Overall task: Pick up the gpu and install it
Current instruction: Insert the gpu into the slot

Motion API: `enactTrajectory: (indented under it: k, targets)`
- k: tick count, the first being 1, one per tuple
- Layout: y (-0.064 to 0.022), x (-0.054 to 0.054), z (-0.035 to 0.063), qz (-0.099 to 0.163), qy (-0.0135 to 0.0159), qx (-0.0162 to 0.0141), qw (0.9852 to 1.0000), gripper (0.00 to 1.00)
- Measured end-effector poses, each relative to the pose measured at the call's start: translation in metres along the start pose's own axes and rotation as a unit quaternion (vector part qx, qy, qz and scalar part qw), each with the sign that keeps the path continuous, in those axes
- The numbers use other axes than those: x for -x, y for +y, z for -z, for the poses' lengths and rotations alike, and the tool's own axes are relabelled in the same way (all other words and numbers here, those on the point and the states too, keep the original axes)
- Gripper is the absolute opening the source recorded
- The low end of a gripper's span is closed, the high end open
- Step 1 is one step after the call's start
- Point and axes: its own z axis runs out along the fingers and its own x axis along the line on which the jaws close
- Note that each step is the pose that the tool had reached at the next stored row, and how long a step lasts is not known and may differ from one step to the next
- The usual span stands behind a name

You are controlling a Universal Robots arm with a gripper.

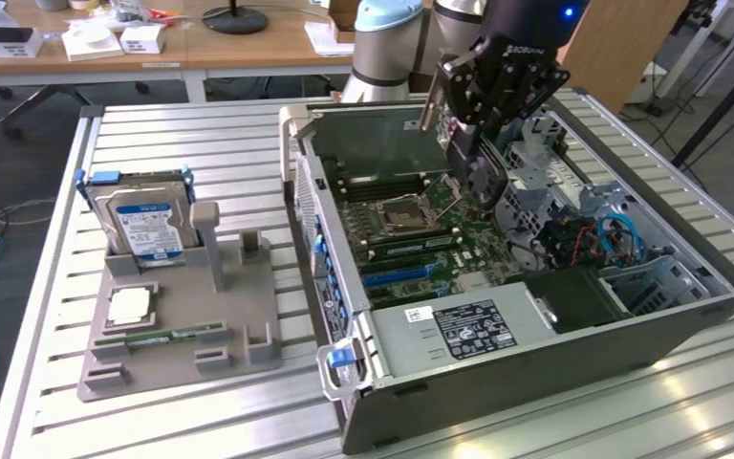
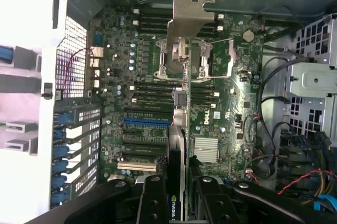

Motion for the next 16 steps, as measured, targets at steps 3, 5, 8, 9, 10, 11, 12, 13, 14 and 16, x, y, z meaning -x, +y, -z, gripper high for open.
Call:
enactTrajectory:
  k: [3,5,8,9,10,11,12,13,14,16]
  targets:
    - [0.0000,0.0001,0.0000,0.023,0.0010,-0.0010,0.9997,0.26]
    - [0.0000,0.0000,0.0000,0.041,0.0017,-0.0018,0.9992,0.26]
    - [0.0000,0.0001,-0.0001,0.068,0.0029,-0.0030,0.9977,0.26]
    - [0.0000,0.0001,-0.0002,0.077,0.0032,-0.0033,0.9970,0.26]
    - [0.0000,0.0000,-0.0003,0.086,0.0036,-0.0037,0.9963,0.26]
    - [0.0000,0.0001,-0.0004,0.095,0.0039,-0.0040,0.9955,0.26]
    - [0.0000,0.0001,-0.0004,0.105,0.0043,-0.0044,0.9945,0.26]
    - [0.0000,0.0001,-0.0005,0.114,0.0047,-0.0048,0.9935,0.26]
    - [0.0000,0.0001,-0.0006,0.122,0.0051,-0.0052,0.9924,0.26]
    - [0.0000,0.0001,-0.0009,0.140,0.0058,-0.0059,0.9901,0.26]
